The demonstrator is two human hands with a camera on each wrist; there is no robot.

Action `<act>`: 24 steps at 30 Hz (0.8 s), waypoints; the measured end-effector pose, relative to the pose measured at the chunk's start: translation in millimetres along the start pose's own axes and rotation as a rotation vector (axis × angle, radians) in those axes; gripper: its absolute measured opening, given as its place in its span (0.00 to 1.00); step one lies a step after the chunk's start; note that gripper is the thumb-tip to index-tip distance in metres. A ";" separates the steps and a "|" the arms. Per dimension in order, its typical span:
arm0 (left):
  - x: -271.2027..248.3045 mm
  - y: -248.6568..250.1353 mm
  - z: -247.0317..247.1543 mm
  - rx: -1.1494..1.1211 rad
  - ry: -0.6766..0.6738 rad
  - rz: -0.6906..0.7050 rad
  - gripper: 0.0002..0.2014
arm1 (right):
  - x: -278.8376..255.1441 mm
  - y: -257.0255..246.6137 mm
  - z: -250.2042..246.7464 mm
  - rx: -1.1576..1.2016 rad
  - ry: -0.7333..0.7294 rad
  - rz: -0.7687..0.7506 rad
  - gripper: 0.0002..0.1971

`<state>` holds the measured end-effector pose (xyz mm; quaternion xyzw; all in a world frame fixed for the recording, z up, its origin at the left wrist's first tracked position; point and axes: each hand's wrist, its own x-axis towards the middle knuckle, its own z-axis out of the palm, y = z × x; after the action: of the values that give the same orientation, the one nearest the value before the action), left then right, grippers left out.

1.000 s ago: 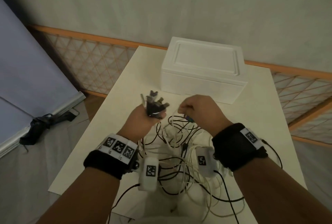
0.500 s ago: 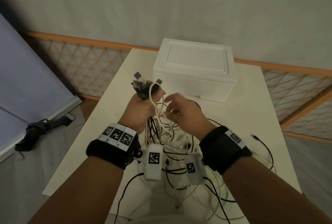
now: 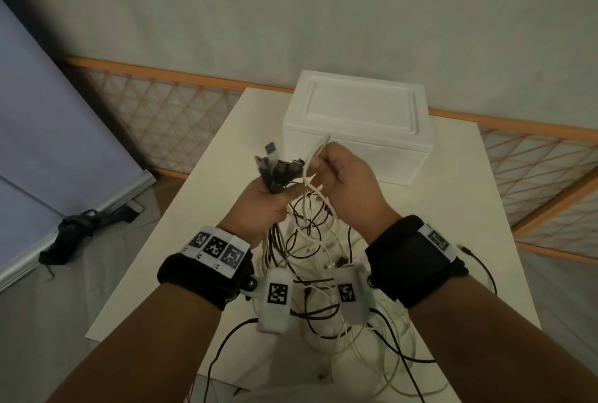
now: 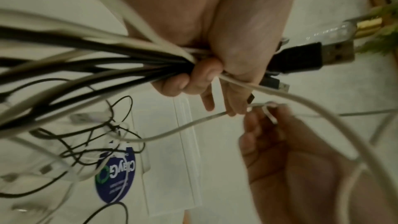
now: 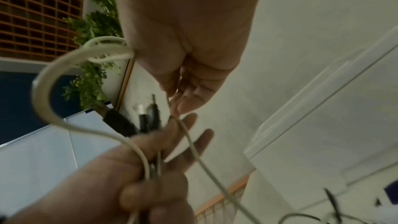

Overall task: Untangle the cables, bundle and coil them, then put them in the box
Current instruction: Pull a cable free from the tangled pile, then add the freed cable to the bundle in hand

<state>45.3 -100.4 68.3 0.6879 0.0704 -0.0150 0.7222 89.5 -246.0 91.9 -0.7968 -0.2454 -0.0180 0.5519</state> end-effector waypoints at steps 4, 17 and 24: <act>-1.0 -8.6 4.6 0.112 -0.085 -0.076 0.04 | 2.5 -8.2 -6.7 0.060 0.078 0.018 0.08; 3.7 3.9 0.2 -0.092 0.120 -0.003 0.06 | -23.0 39.2 12.6 -0.279 -0.333 -0.009 0.07; 4.4 -30.6 -0.4 0.022 0.031 -0.140 0.09 | -11.8 9.2 7.2 0.062 0.021 0.015 0.07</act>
<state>46.0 -101.3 37.3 0.6894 0.1294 -0.0557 0.7106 81.1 -246.5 77.6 -0.7808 -0.2340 -0.0146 0.5792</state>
